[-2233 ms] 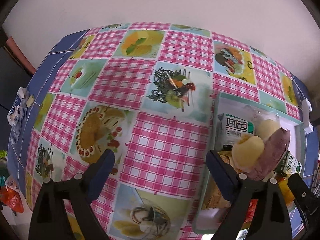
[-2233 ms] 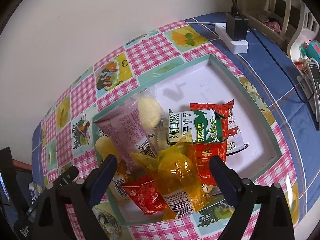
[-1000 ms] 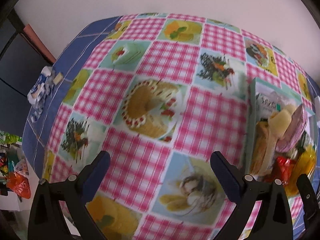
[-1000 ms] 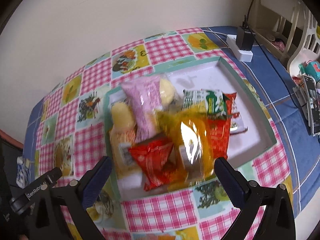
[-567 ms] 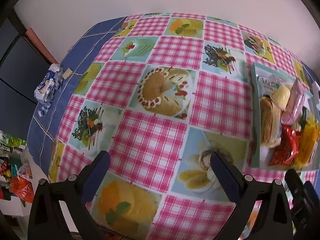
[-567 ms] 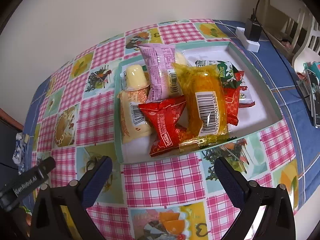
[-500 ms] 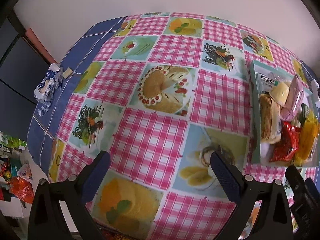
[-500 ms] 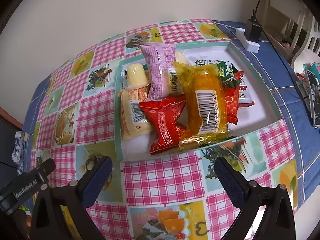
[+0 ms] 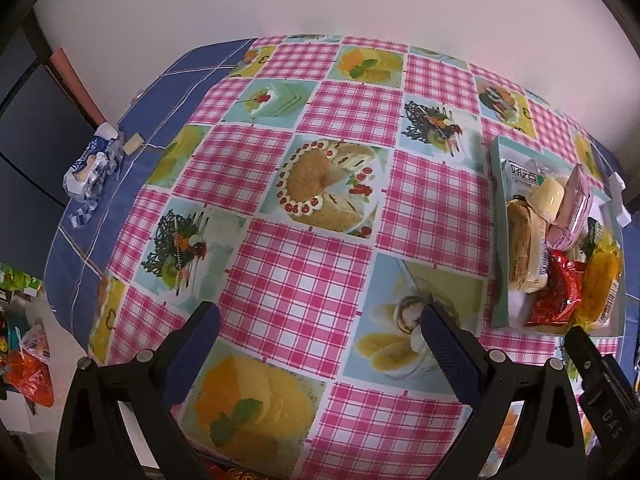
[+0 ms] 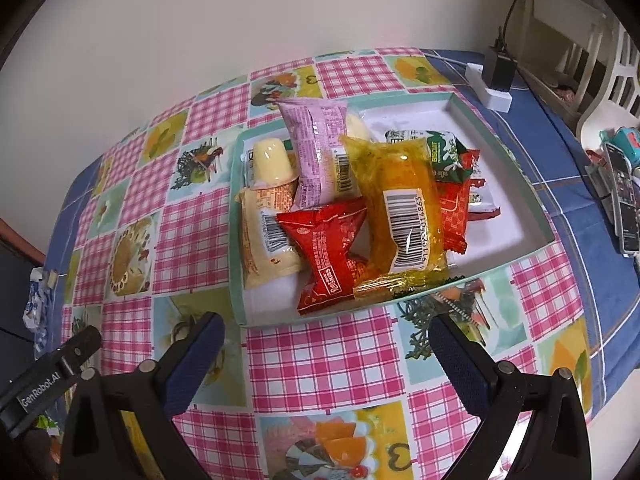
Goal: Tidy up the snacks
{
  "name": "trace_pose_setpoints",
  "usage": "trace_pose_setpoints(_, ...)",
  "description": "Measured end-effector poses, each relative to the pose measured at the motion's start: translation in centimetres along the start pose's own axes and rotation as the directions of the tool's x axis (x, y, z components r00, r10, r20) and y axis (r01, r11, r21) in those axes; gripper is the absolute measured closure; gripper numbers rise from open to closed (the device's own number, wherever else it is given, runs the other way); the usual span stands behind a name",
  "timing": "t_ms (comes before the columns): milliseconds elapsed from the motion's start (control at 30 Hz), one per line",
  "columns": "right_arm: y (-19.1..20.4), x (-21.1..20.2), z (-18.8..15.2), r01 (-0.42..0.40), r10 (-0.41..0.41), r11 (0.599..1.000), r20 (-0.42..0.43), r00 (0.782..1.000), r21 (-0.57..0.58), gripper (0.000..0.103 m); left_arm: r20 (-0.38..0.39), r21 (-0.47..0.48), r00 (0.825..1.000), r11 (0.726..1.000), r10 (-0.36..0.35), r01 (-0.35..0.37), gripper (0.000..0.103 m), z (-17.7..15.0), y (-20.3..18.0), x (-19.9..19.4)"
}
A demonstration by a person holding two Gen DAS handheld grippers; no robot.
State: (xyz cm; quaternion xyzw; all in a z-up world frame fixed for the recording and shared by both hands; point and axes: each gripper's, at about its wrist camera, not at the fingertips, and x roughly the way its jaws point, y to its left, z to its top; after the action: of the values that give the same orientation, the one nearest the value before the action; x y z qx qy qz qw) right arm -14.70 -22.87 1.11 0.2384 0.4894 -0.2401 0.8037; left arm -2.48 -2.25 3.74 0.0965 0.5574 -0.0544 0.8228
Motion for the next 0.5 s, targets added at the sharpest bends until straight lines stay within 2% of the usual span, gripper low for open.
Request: trace_pose_setpoints(500,0.71,0.3,0.18,0.018,-0.018,0.999,-0.006,1.0,-0.032,0.0,-0.011,0.012,1.0,1.0,-0.022,0.022,0.003,0.22,-0.23,0.21)
